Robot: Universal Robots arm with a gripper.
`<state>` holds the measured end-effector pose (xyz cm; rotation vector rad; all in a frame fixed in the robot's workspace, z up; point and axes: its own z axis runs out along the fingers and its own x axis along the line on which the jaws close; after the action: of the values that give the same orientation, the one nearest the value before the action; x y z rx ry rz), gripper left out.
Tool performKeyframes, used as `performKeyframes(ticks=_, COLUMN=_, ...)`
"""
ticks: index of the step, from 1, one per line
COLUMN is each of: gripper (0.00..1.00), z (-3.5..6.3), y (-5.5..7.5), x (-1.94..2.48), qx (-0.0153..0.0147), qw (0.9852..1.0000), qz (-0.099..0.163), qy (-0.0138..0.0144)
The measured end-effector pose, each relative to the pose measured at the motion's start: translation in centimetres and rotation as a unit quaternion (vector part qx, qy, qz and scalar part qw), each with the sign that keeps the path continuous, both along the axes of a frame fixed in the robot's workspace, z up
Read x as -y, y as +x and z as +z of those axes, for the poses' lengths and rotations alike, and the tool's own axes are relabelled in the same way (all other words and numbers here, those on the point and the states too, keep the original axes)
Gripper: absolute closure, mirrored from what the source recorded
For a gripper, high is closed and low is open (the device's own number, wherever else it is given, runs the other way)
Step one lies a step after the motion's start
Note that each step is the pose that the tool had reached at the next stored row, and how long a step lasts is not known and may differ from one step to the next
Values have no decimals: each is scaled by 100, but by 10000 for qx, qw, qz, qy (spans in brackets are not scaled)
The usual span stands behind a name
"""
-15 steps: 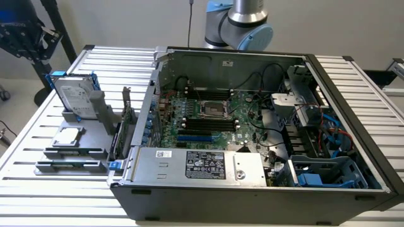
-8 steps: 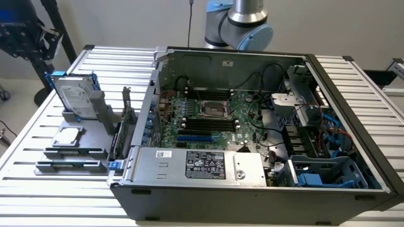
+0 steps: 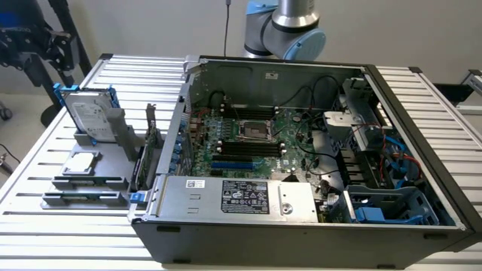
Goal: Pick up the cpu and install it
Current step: 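Pick up the cpu and move it towards the insertion slot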
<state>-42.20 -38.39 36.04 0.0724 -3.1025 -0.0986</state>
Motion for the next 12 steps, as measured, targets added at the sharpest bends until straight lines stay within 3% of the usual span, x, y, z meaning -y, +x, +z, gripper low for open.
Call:
performKeyframes(ticks=4, gripper=29, z=-45, y=0, x=0, qx=0, qw=10000, qz=0, qy=0)
performKeyframes(ticks=12, gripper=29, z=-191, y=0, x=42, qx=2, qw=10000, qz=0, qy=-1)
